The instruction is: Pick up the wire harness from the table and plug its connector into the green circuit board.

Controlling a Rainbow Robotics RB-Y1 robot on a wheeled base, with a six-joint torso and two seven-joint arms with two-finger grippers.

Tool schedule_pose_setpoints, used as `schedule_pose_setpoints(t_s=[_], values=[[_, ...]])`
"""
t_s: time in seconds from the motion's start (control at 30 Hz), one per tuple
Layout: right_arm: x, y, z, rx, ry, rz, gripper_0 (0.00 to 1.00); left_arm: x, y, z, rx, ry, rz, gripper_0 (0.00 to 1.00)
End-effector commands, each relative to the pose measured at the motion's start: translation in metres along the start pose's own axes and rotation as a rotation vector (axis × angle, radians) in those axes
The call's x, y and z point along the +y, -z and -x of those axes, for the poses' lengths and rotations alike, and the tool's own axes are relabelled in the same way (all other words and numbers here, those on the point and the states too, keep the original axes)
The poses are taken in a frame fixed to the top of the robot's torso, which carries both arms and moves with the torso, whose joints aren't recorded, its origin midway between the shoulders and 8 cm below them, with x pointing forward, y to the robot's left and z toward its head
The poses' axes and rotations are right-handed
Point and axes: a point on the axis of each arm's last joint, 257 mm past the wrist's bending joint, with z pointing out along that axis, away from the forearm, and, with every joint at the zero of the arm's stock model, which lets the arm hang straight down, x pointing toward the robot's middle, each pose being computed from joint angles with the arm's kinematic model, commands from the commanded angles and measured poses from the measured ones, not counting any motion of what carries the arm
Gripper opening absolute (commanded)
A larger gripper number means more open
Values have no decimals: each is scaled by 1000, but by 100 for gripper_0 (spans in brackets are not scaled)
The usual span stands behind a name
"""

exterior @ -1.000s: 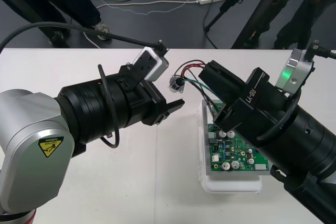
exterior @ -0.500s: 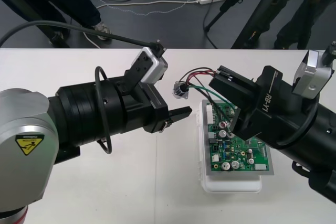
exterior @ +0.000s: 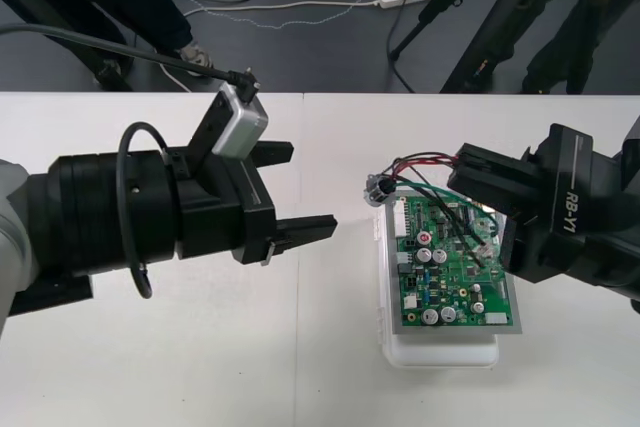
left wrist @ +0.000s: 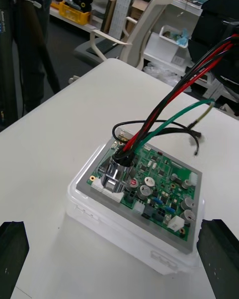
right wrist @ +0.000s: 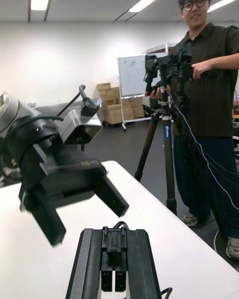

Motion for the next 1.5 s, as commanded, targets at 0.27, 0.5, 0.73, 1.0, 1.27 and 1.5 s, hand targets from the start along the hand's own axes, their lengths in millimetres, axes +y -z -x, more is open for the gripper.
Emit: schedule_pose_setpoints(t_s=[0.27, 0.5, 0.73, 1.0, 1.27, 1.5], values=[[18, 19, 8, 122, 19, 147, 0, -3, 46, 11, -26, -148, -57, 100], [28, 22, 4, 156, 2, 226, 0, -15, 60, 19, -72, -159, -154, 100], [33, 23, 4, 168, 0, 313, 0, -21, 76, 17, -102, -203, -264, 100], [44, 12, 6, 105, -113, 378, 0, -26, 68, 27, -190, -292, -327, 100], [38, -4, 3, 62, -125, 341, 0, -40, 56, 41, -273, -344, -356, 100], [34, -13, 1, 35, -138, 312, 0, -53, 45, 46, -308, -326, -388, 100]])
